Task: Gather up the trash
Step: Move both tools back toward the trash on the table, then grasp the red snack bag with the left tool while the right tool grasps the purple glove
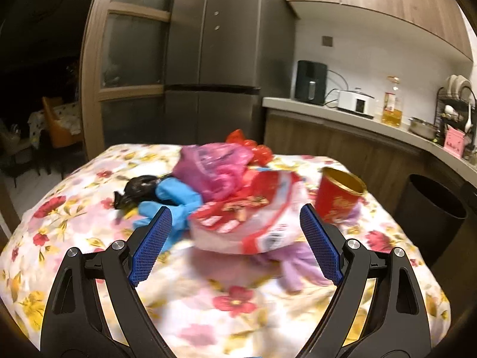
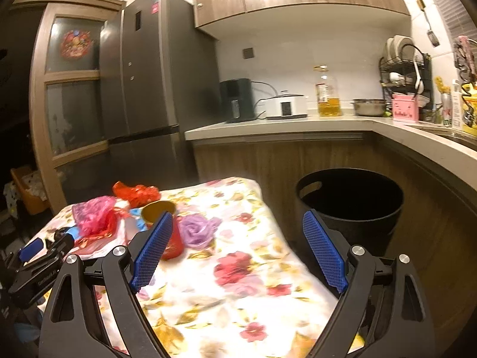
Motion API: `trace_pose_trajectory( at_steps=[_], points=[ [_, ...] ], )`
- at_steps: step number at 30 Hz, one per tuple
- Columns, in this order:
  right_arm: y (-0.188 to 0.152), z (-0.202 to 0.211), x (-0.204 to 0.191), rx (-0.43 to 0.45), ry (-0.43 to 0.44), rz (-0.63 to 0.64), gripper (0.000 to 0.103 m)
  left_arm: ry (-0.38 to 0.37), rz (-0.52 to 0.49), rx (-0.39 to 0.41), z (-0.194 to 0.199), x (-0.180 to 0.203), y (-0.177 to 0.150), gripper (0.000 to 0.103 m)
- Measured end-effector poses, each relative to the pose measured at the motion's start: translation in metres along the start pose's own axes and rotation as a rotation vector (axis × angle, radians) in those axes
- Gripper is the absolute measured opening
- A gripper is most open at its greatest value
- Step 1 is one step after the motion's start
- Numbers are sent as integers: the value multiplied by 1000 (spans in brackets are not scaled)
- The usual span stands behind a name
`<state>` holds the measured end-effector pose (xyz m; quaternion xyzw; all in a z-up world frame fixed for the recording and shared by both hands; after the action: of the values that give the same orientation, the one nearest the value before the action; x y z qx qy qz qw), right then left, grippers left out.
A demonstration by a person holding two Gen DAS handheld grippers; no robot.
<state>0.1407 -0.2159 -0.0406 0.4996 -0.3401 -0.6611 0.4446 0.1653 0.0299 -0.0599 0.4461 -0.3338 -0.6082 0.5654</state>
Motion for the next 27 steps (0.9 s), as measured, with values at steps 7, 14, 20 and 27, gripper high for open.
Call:
trace_pose_trajectory(
  at_steps=[7,14,20,27],
  points=[
    [-12,-8,-23,-35,36,35,86,-73,85,-87,-26,-27,-14,76],
    [-20,-19,-37,-62,60,56,86,-154,108,-134,-43,-34,-21,51],
    [-32,-25,-47,-91,78,77,86,-226,107,-174,-53,-31,-29,28],
    [-43,-29,-56,-117,95,96,86,-255,106,-189,-53,-32,-37,8]
  ],
)
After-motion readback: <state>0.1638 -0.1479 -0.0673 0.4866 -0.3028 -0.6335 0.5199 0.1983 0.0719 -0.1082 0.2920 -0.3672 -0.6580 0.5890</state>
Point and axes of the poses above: each gripper's, at about its wrist camera, not at the fingertips, and z roughly against the way its jaws point, x to its right, y to its top, the point moved 2 cm from there along -z, roughly the way its jaws point, and after that the axes turned 15 degrees about -z, right-handed, at the moved point
